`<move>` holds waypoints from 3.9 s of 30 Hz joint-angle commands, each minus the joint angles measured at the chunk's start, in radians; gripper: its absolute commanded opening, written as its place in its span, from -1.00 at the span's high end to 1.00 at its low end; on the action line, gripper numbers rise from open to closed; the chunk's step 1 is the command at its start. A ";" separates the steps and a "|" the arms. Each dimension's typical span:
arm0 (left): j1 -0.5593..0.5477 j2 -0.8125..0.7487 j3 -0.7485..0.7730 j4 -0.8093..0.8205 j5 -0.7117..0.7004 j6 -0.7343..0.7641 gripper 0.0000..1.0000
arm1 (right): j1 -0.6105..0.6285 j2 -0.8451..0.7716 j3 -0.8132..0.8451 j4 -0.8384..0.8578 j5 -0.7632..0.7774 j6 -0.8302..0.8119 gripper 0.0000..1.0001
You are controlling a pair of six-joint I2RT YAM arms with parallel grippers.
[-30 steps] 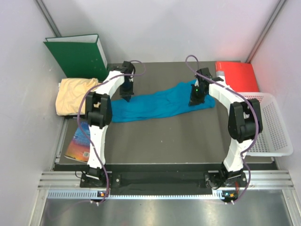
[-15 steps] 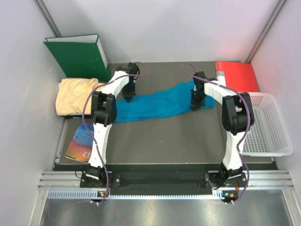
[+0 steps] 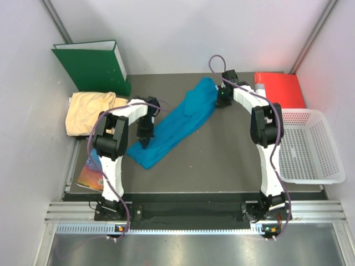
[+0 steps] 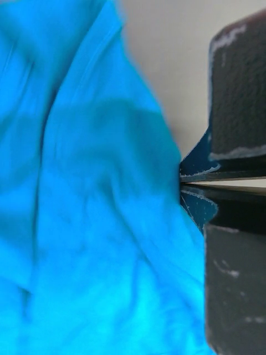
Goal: Fold and stack the t-shirts
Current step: Fold the tshirt
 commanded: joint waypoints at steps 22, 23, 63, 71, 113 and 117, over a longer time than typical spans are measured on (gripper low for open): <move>-0.197 -0.042 0.284 -0.184 0.061 -0.061 1.00 | 0.015 -0.470 -0.540 0.127 -0.571 0.102 -0.16; -0.192 -0.038 0.288 -0.178 0.059 -0.060 0.96 | 0.026 -0.485 -0.624 0.130 -0.600 0.125 -0.18; -0.028 -0.010 0.175 -0.045 0.089 -0.049 -0.62 | 0.258 -0.283 -0.677 -0.149 -0.344 0.038 1.00; -0.031 -0.054 0.170 -0.040 0.147 -0.058 -0.78 | 0.124 -0.309 -0.534 -0.261 -0.321 -0.119 0.25; -0.560 -0.308 -0.485 0.416 0.360 -0.571 1.00 | -0.022 -1.027 -1.011 -0.214 -0.460 -0.004 -0.24; -0.560 -0.421 -0.520 0.350 0.375 -0.569 1.00 | -0.020 -1.070 -1.115 -0.228 -0.508 -0.010 -0.23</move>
